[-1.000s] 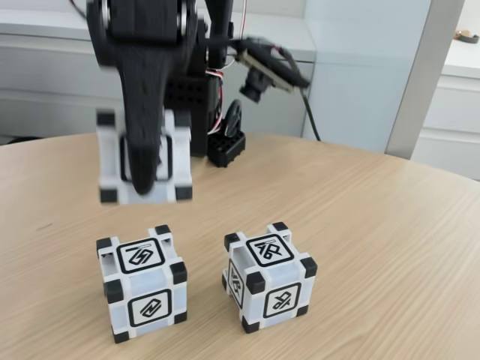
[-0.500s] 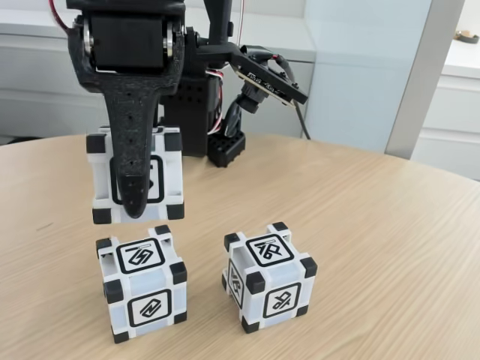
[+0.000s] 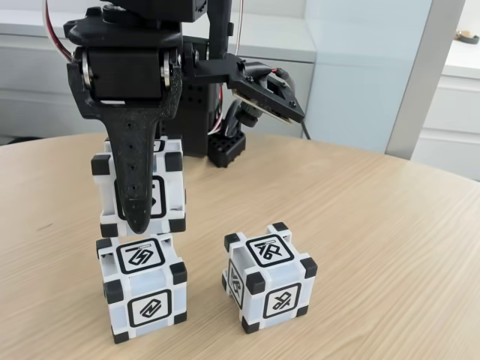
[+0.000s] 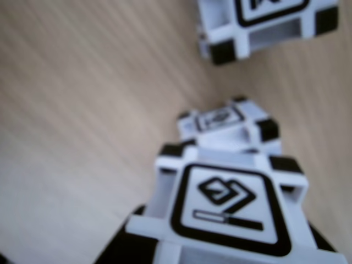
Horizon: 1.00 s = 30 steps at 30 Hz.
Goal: Stack cubes from left to right.
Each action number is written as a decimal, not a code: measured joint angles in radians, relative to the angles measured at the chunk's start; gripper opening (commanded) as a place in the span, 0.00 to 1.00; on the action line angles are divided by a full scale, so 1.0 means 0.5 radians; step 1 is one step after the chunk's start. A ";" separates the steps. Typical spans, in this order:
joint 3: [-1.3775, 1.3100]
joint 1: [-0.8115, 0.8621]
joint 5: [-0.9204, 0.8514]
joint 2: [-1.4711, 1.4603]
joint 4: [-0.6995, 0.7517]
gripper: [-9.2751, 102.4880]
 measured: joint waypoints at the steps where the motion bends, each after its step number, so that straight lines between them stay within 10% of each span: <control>1: 0.000 0.000 0.000 0.000 0.000 0.08; 24: -0.267 0.000 0.034 -0.221 0.003 0.09; 30: -0.270 0.000 0.018 -0.221 0.003 0.34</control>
